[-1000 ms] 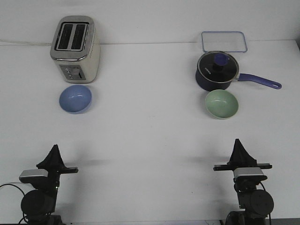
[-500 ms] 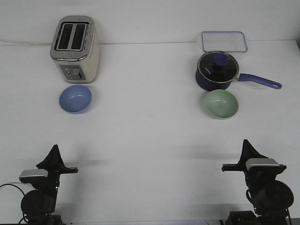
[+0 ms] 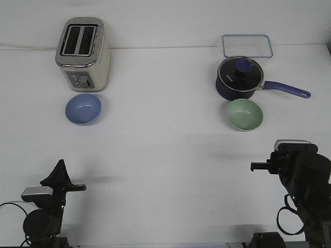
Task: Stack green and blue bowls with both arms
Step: 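Raise the right gripper and move it toward the pale green bowl, then lower the right gripper onto the green bowl rim and grasp it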
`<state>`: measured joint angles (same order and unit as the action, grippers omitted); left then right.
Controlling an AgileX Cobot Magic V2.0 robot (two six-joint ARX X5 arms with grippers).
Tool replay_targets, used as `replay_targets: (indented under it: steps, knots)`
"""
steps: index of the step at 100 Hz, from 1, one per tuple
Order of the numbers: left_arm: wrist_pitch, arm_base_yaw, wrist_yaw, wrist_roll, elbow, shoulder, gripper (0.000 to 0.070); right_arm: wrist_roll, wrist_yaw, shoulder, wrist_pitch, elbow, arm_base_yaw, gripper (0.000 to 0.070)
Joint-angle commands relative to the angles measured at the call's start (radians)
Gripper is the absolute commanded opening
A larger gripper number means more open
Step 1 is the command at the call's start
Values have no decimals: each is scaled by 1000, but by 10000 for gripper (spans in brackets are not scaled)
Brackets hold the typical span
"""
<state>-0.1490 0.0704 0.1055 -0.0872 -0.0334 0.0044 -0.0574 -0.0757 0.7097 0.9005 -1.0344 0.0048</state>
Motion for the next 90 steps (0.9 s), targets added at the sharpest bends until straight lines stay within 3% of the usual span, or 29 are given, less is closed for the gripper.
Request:
replay_targets:
  steps: [1,41,49,60,66,90]
  knots:
    - [-10,0,-1,15,19,-1,11,-12,-1,16,10,-24,-2,4]
    - [-10,0,-1,15,19,-1,11,-22,-2,37,47,-26,-2,11]
    - [-10,0,-1,15,19,-1,11,-22,-2,37,59,-26,-2,96]
    - [-10,0,-1,15,19,-1,11,-25,-3,37,81,-26,-2,351]
    - [-10,0,-1,15,19,-1,11,-25,-3,37,94,-26,-2,438]
    - [-10,0,-1,15,19,-1,11,-27,-4,45,87,-26,-2,458]
